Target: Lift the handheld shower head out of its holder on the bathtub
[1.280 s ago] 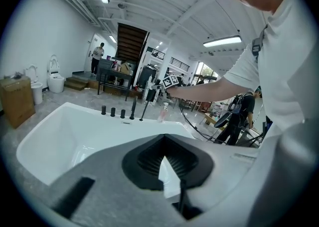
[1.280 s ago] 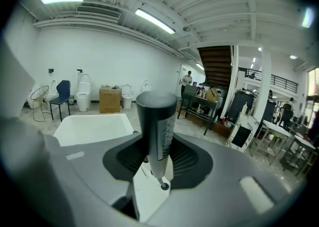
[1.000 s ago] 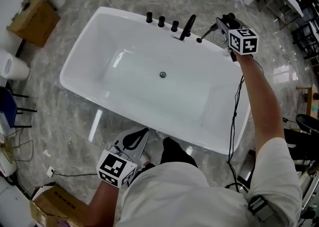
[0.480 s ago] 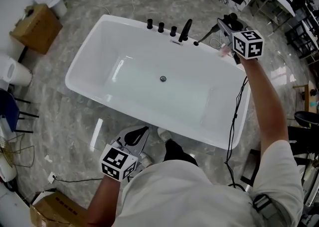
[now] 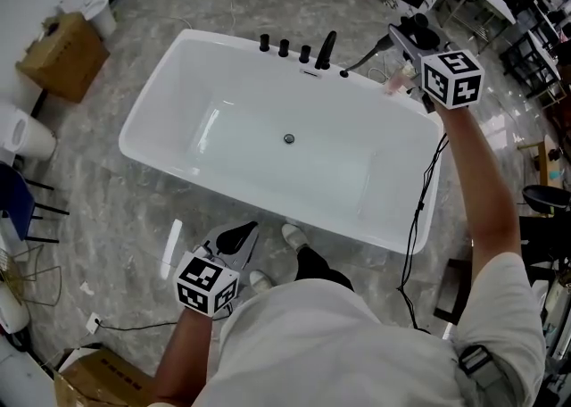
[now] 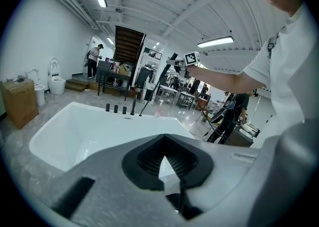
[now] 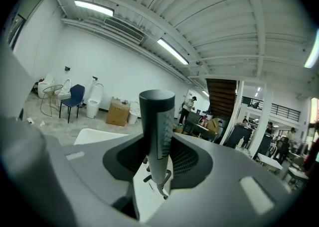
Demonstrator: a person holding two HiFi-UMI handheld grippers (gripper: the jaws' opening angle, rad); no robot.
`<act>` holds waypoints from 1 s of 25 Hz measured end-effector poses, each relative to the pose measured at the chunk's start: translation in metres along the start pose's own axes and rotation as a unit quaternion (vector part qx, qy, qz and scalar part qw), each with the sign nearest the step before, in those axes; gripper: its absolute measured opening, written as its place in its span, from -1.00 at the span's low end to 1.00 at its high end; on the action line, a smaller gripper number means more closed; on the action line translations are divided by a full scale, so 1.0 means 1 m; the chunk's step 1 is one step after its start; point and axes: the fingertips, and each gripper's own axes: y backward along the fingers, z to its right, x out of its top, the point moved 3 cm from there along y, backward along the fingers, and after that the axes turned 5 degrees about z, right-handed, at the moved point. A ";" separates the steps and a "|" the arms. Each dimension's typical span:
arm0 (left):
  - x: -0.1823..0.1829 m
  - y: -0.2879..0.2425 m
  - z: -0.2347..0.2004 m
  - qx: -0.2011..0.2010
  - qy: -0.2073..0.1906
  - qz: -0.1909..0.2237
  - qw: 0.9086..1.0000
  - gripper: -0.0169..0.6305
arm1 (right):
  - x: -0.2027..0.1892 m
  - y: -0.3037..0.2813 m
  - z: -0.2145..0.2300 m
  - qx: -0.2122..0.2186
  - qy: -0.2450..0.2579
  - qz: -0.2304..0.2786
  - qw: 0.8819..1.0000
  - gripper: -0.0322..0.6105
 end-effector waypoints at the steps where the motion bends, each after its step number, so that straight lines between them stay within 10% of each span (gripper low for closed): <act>1: -0.002 0.004 0.002 0.000 0.000 0.001 1.000 -0.93 | 0.005 0.007 -0.004 -0.002 0.004 0.003 1.000 -0.45; 25: -0.034 0.056 0.019 0.007 -0.002 0.009 1.000 -0.93 | 0.059 0.117 -0.096 -0.002 0.060 0.047 0.997 -0.45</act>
